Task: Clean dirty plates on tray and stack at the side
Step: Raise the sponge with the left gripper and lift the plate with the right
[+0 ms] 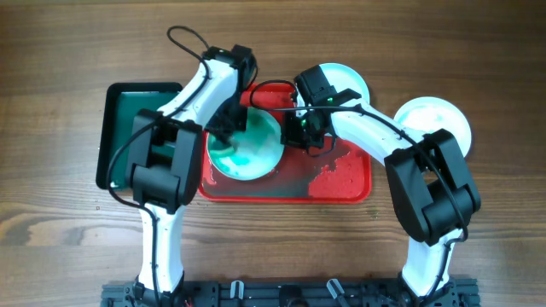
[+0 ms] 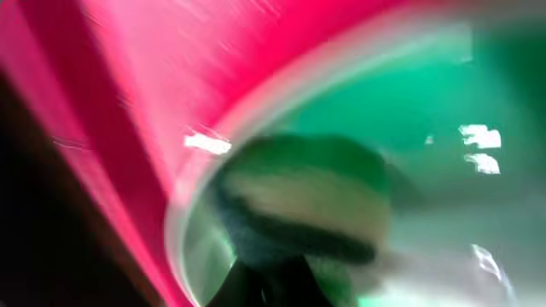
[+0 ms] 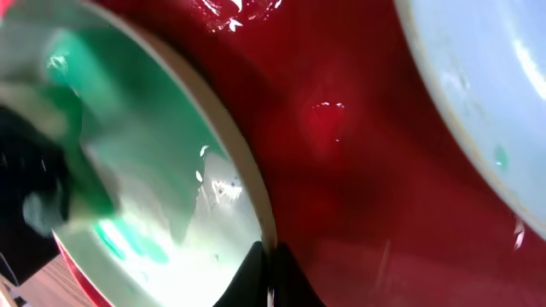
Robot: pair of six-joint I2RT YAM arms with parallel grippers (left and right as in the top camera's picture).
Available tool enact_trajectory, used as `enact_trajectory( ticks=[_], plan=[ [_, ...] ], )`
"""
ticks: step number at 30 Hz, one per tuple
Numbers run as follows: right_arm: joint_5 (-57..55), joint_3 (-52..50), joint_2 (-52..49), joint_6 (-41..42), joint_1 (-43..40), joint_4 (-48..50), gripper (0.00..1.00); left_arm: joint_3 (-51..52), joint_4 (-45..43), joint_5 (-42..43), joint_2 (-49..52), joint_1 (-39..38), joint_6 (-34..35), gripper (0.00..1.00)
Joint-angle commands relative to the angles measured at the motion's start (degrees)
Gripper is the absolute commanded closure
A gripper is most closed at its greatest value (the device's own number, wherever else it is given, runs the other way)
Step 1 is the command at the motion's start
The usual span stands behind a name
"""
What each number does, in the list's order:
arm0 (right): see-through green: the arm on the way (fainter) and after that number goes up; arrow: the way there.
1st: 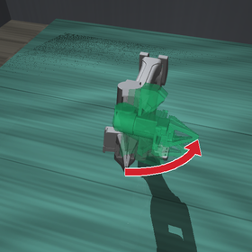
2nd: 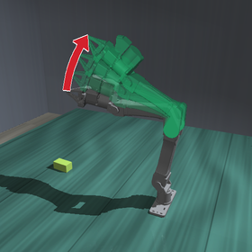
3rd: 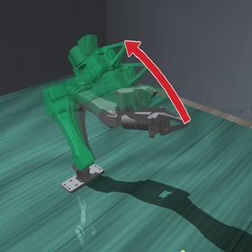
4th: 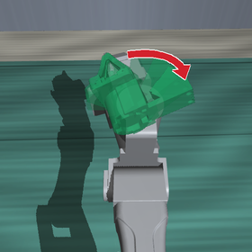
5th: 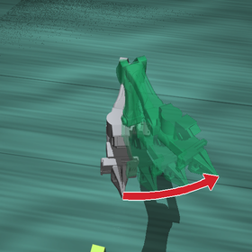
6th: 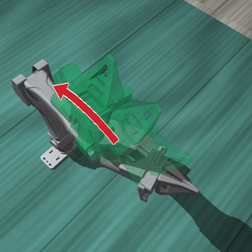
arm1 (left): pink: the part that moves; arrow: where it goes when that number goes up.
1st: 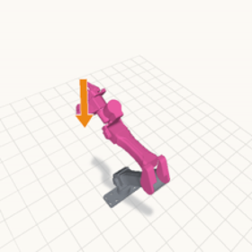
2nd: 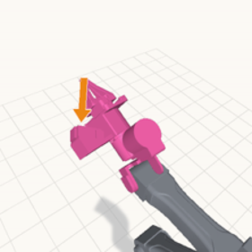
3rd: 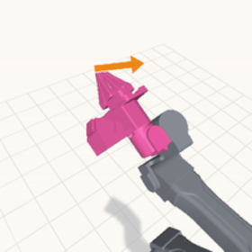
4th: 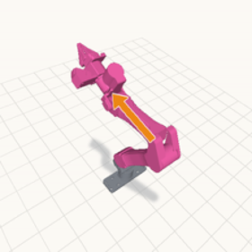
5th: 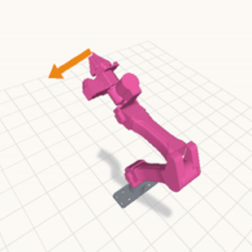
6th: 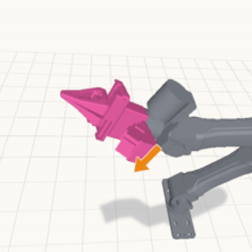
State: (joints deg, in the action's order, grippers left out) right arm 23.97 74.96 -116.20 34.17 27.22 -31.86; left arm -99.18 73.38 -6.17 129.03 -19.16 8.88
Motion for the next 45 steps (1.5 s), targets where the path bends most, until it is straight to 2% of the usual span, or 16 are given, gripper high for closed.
enact_trajectory(
  ticks=[1,4,8,9,10,13,16,18,24,26,30,31,34,39,42,45],
  plan=[
    [-0.8,0.1,-0.5,-0.5,-0.2,-0.3,0.96,0.7,4.5,26.6,2.0,0.2,-20.1,0.96],
    [-0.8,0.1,-0.5,-0.5,-0.2,-0.3,0.96,0.7,3.2,30.7,2.0,0.2,-20.7,0.96],
    [-0.8,0.1,-0.5,-0.6,-0.2,-0.3,0.96,0.7,-8.0,30.6,2.0,0.2,-20.0,0.96],
    [-0.8,0.1,-0.5,-0.6,-0.2,-0.3,0.96,0.7,-14.6,26.1,2.0,0.2,-14.0,0.96],
    [-0.8,0.1,-0.5,-0.5,-0.2,-0.3,0.96,0.7,-19.9,16.8,2.0,0.3,-4.7,0.96],
    [-0.8,0.1,-0.5,-0.5,-0.2,-0.2,0.96,0.4,-23.1,-0.5,1.8,0.3,10.4,0.96],
    [-1.3,0.1,-0.5,-0.5,-0.2,0.0,0.96,-1.2,-20.6,-7.3,0.0,0.3,14.4,0.96],
    [-2.6,0.1,-0.5,1.0,-0.2,0.9,0.96,-2.8,-18.0,-9.0,-2.4,0.3,14.3,0.96],
    [-8.2,0.1,-0.6,6.5,0.9,2.6,0.95,-4.5,-11.1,-9.1,-11.9,1.5,15.6,0.96],
    [-10.5,0.1,-0.6,7.0,2.4,4.0,0.83,-4.5,-9.8,-7.9,-14.1,2.5,15.6,0.96],
    [-14.0,0.1,-0.6,8.0,5.2,4.9,0.78,-4.4,-8.4,-6.2,-14.9,4.6,15.6,0.96],
    [-13.9,0.1,-0.6,8.0,5.2,4.9,0.8,-4.4,-8.2,-6.1,-14.9,4.9,15.6,0.96],
    [-13.7,0.1,-0.6,8.0,5.2,4.7,0.96,-4.3,-8.2,-5.0,-14.9,5.3,15.6,0.96],
    [-11.5,1.6,2.3,3.5,4.5,1.2,0.96,-4.3,-7.5,2.4,-14.9,5.3,15.3,0.96],
    [-17.5,1.6,8.5,-0.5,4.5,-4.0,0.96,-4.3,-6.4,5.5,-14.9,5.6,12.3,0.96],
    [-29.2,1.6,16.7,-3.4,5.5,-8.7,0.96,-4.3,-6.7,15.1,-14.9,7.9,12.1,0.96]
  ],
)
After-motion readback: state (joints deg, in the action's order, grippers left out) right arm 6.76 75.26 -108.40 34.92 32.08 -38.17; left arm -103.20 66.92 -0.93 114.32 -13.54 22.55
